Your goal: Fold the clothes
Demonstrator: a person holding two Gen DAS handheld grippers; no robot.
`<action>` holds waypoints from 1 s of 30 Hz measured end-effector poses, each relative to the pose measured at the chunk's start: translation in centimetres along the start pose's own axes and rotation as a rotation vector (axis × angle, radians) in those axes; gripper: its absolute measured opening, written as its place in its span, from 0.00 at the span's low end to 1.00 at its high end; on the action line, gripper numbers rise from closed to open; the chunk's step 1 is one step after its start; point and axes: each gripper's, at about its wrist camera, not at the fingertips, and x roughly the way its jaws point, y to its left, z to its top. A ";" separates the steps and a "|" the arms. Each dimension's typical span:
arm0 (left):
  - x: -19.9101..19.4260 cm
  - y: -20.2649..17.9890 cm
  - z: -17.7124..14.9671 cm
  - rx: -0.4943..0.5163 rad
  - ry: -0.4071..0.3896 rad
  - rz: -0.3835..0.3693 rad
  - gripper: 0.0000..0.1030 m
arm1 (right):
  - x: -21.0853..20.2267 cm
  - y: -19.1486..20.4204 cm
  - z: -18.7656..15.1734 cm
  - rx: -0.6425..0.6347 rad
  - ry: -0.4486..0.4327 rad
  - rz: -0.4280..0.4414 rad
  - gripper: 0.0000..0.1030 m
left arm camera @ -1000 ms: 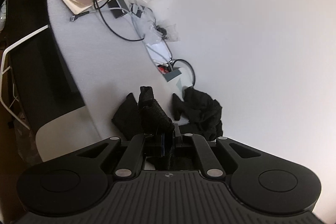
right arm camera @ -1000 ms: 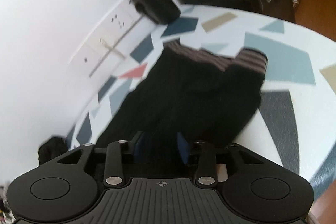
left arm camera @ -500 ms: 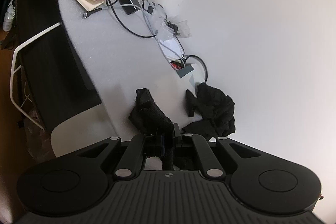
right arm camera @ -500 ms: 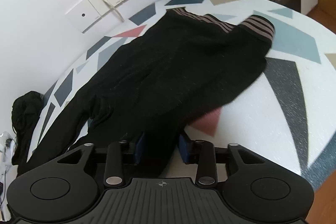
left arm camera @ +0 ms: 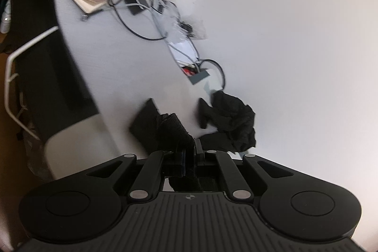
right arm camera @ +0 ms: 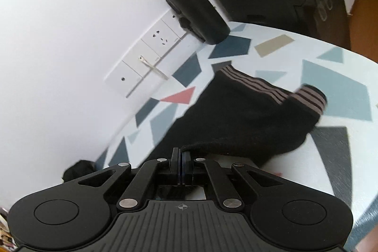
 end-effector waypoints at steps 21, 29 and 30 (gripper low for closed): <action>-1.7 0.8 -1.3 -0.258 0.022 0.169 0.05 | 5.7 1.7 3.3 -0.046 0.179 -0.013 0.01; 1.2 1.8 -0.4 -0.340 0.032 0.195 0.05 | 9.2 0.8 3.5 -0.008 0.227 0.001 0.01; 2.3 1.5 0.2 -0.332 0.029 0.180 0.05 | 10.4 1.0 3.7 0.007 0.230 0.012 0.01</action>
